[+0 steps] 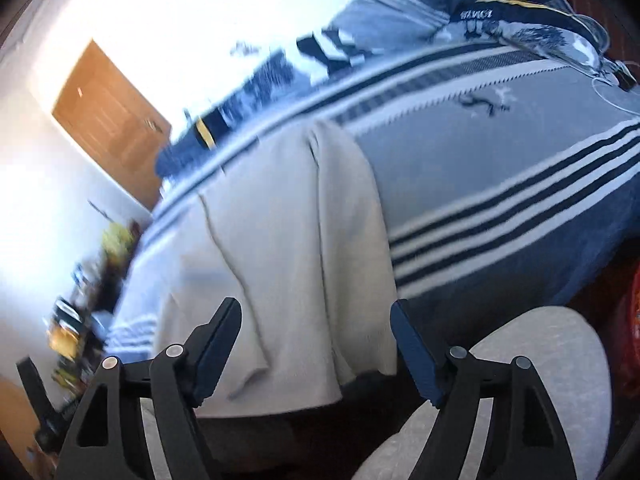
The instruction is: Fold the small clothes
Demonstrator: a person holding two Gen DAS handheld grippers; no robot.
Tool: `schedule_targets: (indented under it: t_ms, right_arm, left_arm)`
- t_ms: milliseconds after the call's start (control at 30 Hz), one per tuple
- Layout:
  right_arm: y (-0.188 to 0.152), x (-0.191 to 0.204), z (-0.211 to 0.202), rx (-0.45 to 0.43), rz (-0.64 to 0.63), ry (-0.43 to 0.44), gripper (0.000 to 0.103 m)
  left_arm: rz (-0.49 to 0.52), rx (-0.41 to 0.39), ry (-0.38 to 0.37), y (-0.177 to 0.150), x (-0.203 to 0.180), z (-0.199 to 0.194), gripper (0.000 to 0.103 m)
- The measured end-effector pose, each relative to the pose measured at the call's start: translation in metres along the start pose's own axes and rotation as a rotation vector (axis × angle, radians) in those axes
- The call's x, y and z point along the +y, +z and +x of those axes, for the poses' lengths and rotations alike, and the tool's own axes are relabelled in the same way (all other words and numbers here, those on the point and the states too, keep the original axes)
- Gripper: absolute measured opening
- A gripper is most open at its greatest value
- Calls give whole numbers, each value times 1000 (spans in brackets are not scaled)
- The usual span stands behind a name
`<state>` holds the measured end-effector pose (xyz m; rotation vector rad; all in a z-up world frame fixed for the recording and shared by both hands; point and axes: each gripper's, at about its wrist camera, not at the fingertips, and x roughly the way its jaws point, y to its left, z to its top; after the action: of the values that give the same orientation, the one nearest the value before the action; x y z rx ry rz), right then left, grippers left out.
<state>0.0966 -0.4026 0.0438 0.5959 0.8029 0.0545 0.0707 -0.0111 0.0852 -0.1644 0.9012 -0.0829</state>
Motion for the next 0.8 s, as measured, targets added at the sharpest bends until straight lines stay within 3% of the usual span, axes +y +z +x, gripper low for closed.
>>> schedule_targets:
  t_ms: [133,300,400,500,567,733,800]
  right_arm:
    - [14,21,-13,-17,-71,-4,94]
    - [38,25,-4,18,-132,51,94]
    - [54,20,24,97,-147,91,94]
    - [64,9,57,172,-138,95,83]
    - [69,-2,82,215,-124,103,75]
    - [84,-24,147,329,-78,113,72]
    - [90,-25,171,359,-85,97,67]
  left_arm:
    - [101,-16,-66,17,-57,-11,83]
    - [203,33,-146,20,-119,9,83]
    - [255,92,-165,11,-141,30,83]
    - [283,135,-156,6,-148,49,83]
    - [282,163,-141,5,-151,61,83]
    - [261,232,-115,7,-156,92,83]
    - [261,253,-105,8,-158,101,83]
